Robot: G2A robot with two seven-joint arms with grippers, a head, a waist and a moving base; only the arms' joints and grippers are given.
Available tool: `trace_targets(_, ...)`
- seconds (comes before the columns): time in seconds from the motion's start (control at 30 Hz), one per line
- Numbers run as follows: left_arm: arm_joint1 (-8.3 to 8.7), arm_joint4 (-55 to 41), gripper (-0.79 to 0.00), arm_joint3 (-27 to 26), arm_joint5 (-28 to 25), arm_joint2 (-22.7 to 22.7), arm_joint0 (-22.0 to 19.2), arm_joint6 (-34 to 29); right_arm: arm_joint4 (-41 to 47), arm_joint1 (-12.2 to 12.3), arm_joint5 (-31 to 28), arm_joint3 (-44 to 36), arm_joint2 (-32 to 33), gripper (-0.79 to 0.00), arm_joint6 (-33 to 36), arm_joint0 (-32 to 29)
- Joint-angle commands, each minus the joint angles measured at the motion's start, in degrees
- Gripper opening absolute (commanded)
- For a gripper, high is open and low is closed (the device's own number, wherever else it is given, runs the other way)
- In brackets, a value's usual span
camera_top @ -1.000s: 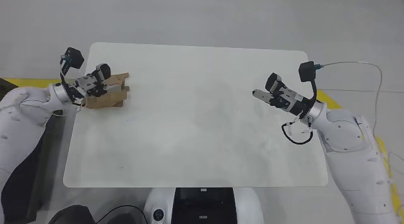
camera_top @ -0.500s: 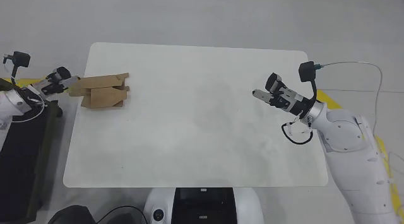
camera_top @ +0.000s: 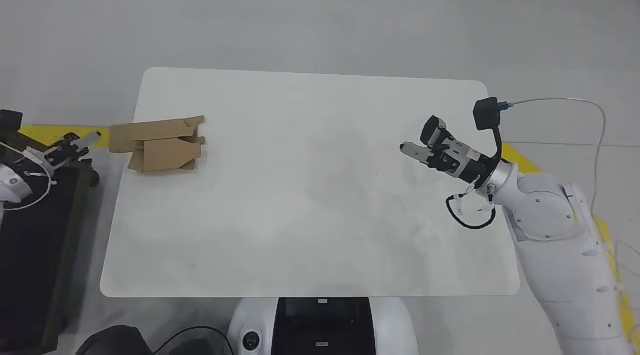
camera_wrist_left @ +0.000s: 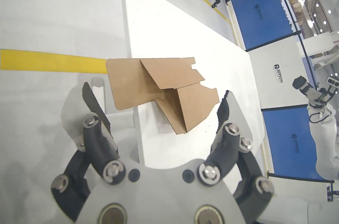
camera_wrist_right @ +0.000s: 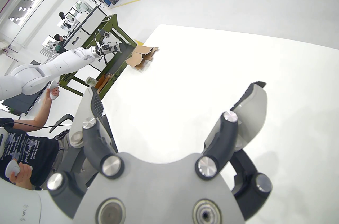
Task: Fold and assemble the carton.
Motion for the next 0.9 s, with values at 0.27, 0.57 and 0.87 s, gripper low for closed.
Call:
trace_targets(0.27, -4.52, 2.3, 0.000, 7.8, 3.7, 4.1, -4.7, 1.0, 0.0, 0.0, 0.0, 0.0, 0.0, 0.000, 0.0, 0.0)
trace_targets(0.57, -7.83, 1.4, -0.126, 12.7, 3.9, 5.7, -7.8, 0.3, 0.0, 0.0, 0.0, 0.0, 0.0, 0.000, 0.0, 0.0)
trace_targets(0.87, -9.35, 3.2, -0.406, 15.3, 3.6, 6.0, -10.8, 0.7, 0.0, 0.0, 0.0, 0.0, 0.0, 0.000, 0.0, 0.0)
